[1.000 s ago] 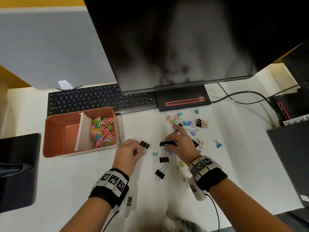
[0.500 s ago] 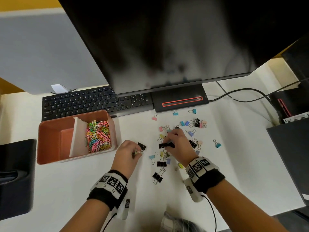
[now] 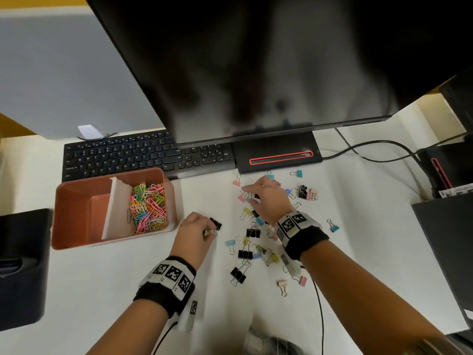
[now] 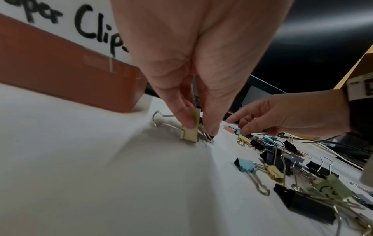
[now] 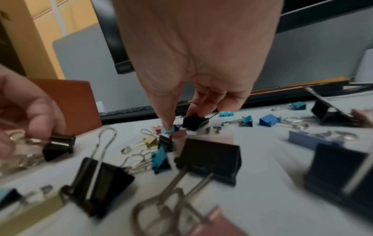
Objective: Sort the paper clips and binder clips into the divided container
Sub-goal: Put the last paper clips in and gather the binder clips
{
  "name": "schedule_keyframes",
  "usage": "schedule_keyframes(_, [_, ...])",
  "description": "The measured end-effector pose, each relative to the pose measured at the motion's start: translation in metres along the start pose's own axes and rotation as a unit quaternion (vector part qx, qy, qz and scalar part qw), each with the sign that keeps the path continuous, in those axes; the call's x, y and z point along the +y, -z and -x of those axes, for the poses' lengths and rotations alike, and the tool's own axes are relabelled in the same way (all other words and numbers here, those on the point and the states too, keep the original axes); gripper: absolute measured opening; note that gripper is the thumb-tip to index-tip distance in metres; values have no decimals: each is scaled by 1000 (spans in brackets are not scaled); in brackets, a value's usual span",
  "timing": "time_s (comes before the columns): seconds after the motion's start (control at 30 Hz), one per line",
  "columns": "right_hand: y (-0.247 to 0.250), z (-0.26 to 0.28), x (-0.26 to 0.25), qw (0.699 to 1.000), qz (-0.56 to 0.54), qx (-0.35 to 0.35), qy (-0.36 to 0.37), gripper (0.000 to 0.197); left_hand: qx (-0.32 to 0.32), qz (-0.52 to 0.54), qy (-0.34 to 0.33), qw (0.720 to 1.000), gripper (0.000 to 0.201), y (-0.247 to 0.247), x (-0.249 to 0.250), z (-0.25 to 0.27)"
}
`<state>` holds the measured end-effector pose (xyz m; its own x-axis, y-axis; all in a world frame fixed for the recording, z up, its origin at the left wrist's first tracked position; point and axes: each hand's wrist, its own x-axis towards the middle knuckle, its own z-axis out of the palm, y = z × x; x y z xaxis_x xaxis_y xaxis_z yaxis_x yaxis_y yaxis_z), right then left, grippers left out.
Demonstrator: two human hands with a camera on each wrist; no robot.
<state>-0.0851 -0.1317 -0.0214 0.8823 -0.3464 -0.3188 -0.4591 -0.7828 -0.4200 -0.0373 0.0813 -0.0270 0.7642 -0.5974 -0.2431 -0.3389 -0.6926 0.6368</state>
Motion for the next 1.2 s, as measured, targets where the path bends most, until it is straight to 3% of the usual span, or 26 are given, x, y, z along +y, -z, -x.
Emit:
schedule_keyframes(0.07, [-2, -7, -3, 999, 49, -8, 6, 28, -2, 1, 1, 1000, 13, 1, -1, 0])
schedule_keyframes(0.23, [-4, -8, 0, 999, 37, 13, 1, 19, -16, -9, 6, 1000, 10, 4, -4, -2])
schedule_keyframes(0.47, [-5, 8, 8, 997, -68, 46, 15, 15, -41, -30, 26, 998, 10, 8, 0, 1])
schedule_keyframes(0.6, [-4, 22, 7, 991, -114, 57, 49, 7, -11, -52, -18, 998, 34, 10, 15, -1])
schedule_keyframes(0.73, [-2, 41, -7, 973, -215, 32, 73, 7, -42, 90, -28, 995, 55, 6, 34, -13])
schedule_keyframes(0.8, [-3, 46, -13, 969, -229, 14, 86, 3, -61, 63, -49, 995, 52, 1, 35, -17])
schedule_keyframes(0.87, [-6, 51, -16, 971, -225, 8, 85, 11, -82, -40, -57, 994, 49, -3, 29, -20])
schedule_keyframes(0.97, [-15, 56, -10, 986, -139, 41, 87, 9, -118, -171, -41, 977, 53, -8, 14, -20])
schedule_keyframes(1.03, [-18, 61, -2, 988, -133, 30, 75, 8, -112, -181, -53, 976, 51, -10, 6, -17])
schedule_keyframes(1.2, [-22, 72, 3, 984, -128, -78, 99, 10, -81, -112, -74, 988, 40, -10, -9, -5])
